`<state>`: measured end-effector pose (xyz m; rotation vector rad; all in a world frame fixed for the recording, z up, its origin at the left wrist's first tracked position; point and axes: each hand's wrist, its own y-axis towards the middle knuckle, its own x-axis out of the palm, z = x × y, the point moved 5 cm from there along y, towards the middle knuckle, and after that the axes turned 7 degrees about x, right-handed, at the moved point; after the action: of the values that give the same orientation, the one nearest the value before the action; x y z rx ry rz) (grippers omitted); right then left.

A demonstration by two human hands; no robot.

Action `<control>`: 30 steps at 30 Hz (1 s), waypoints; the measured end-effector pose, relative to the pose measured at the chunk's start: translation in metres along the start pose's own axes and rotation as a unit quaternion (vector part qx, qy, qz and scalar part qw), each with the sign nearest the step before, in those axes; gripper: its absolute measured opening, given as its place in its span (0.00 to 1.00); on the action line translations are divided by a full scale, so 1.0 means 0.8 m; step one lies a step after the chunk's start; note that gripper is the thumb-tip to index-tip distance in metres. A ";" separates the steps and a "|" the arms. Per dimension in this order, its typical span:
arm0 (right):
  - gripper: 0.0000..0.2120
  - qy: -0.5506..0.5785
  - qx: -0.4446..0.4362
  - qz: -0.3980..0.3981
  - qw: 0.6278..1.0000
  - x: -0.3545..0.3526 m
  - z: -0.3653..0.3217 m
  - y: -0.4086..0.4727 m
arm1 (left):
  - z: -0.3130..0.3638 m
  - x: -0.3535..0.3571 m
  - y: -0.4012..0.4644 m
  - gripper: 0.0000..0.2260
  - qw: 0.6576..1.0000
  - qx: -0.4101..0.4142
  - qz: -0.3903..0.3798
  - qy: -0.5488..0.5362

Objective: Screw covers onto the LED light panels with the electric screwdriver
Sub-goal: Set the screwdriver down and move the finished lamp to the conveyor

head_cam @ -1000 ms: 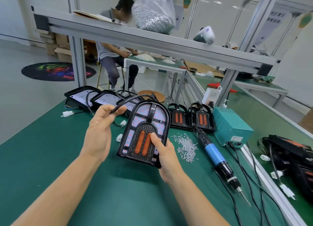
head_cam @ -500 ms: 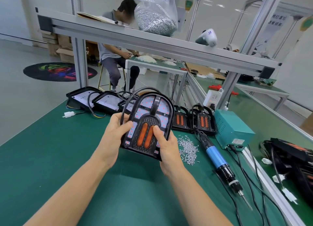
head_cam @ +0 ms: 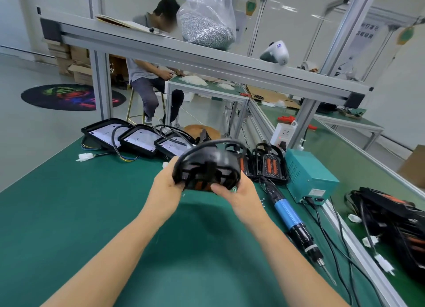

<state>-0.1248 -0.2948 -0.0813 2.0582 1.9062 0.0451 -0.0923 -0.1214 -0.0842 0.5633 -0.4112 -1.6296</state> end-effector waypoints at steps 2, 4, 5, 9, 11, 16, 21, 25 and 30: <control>0.20 -0.032 -0.039 -0.008 0.999 -0.005 -0.001 -0.002 | -0.003 0.005 -0.001 0.29 0.998 0.019 -0.005 0.052; 0.20 -0.040 -0.056 -0.001 0.998 -0.009 0.002 -0.005 | -0.003 0.013 -0.002 0.27 1.000 0.013 -0.010 0.026; 0.20 -0.041 -0.059 0.003 0.997 -0.011 0.004 -0.006 | -0.001 0.017 -0.003 0.24 1.000 0.002 -0.008 -0.019; 0.20 -0.032 -0.036 0.021 0.999 -0.013 0.011 -0.010 | 0.004 0.023 -0.006 0.25 0.999 0.009 -0.014 -0.042; 0.20 -0.030 -0.028 0.039 0.998 -0.013 0.010 -0.010 | 0.010 0.023 -0.003 0.24 0.999 0.017 -0.017 -0.048; 0.22 0.036 -0.035 0.071 0.996 -0.013 0.005 -0.008 | 0.023 0.019 0.010 0.13 0.993 0.007 -0.014 -0.119; 0.17 0.109 0.001 0.083 0.991 -0.010 0.005 -0.002 | 0.025 0.015 0.021 0.14 0.992 -0.015 -0.017 -0.128; 0.12 0.164 0.048 0.054 0.984 -0.001 0.004 0.000 | 0.025 0.010 0.028 0.12 0.992 -0.019 -0.008 -0.121; 0.13 0.208 0.091 0.047 0.973 0.011 0.006 -0.002 | 0.020 0.004 0.028 0.08 0.985 -0.043 -0.001 -0.170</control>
<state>-0.1247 -0.2873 -0.0878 2.4132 2.1142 0.3638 -0.0834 -0.1289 -0.0587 0.2192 -0.5881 -1.7412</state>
